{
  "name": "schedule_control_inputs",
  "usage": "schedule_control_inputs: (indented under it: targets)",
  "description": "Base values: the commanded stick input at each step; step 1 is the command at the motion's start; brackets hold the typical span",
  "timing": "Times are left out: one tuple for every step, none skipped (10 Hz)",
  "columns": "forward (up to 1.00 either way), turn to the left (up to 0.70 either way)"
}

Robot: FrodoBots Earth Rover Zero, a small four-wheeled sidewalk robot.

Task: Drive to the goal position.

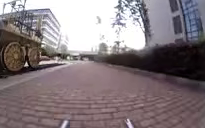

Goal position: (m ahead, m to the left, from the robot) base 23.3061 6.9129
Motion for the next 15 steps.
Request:
schedule_control_inputs:
  targets:
    - [0.45, 0.0]
    - [0.45, 0.0]
    - [0.45, 0.0]
    - [0.45, 0.0]
    - [0.45, 0.0]
    - [0.45, 0.0]
    - [0.45, 0.0]
    - [0.45, 0.0]
    - [0.45, 0.0]
    - [0.45, 0.0]
    - [0.45, 0.0]
    - [0.45, 0.0]
    - [0.45, 0.0]
    - [0.45, 0.0]
    - [0.45, 0.0]
